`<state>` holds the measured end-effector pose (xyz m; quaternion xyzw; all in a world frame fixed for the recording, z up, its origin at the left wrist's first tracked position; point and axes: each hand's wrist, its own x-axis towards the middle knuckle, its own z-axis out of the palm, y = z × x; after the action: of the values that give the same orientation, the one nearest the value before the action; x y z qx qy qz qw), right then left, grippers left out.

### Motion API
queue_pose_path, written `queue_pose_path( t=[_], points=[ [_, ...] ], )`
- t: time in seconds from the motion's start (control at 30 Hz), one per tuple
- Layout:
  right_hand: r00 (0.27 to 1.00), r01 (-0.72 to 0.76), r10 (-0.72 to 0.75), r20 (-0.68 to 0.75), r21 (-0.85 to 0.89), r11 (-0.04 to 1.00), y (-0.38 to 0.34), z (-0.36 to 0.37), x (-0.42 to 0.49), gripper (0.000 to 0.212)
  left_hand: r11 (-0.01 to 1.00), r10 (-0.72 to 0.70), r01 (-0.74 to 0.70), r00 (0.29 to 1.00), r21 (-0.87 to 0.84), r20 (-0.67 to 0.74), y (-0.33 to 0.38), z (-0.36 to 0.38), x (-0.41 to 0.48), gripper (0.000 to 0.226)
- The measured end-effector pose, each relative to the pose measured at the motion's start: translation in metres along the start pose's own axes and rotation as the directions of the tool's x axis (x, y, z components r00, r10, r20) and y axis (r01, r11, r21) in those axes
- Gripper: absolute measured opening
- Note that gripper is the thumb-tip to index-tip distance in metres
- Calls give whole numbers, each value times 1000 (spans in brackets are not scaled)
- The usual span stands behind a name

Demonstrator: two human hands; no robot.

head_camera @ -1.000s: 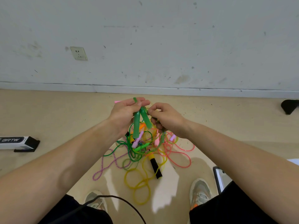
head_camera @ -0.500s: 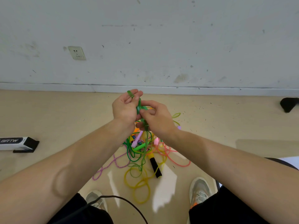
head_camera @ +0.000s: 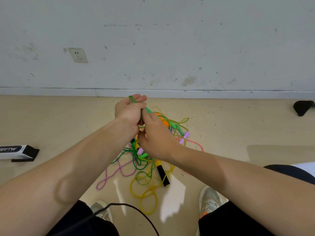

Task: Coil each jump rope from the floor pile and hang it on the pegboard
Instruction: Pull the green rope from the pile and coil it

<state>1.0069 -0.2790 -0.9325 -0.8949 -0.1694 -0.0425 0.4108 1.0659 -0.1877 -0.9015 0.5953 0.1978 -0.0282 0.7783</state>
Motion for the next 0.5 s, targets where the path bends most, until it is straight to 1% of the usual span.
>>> queue_pose_path(
  t=[0.07, 0.13, 0.17, 0.23, 0.27, 0.3, 0.33, 0.4, 0.47, 0.5],
  points=[
    [1000, -16, 16, -1, -10, 1000, -2, 6, -5, 49, 1000, -11, 11, 999, -7, -36, 3, -2, 6, 26],
    [999, -25, 26, -28, 55, 998, -5, 10, -8, 50, 1000, -25, 24, 998, -18, -49, 8, -4, 12, 26],
    [998, -41, 46, -39, 117, 992, -6, 10, -9, 47, 998, -40, 38, 998, -43, -48, 11, -5, 14, 27],
    [991, -107, 121, -54, 209, 972, -4, 5, -8, 30, 989, -87, 84, 996, -118, -16, 19, -7, 13, 27],
    [985, -148, 165, -59, 222, 964, -1, 2, -6, 21, 982, -105, 106, 994, -155, 13, 22, -7, 12, 26],
    [977, -189, 206, -56, 227, 955, 4, -2, -4, 16, 975, -117, 123, 992, -183, 46, 26, -9, 12, 26],
    [971, -223, 238, -36, 235, 946, 8, -7, -3, 19, 970, -127, 141, 989, -198, 78, 29, -11, 12, 26],
    [954, -298, 291, 67, 268, 916, 18, -15, 0, 32, 963, -156, 183, 977, -200, 142, 34, -17, 14, 28],
    [923, -382, 343, 176, 293, 877, 27, -24, 3, 42, 964, -194, 224, 961, -141, 197, 36, -23, 12, 28],
    [910, -409, 362, 205, 282, 868, 33, -29, 5, 45, 967, -208, 236, 950, -98, 232, 37, -26, 10, 26]
  ],
)
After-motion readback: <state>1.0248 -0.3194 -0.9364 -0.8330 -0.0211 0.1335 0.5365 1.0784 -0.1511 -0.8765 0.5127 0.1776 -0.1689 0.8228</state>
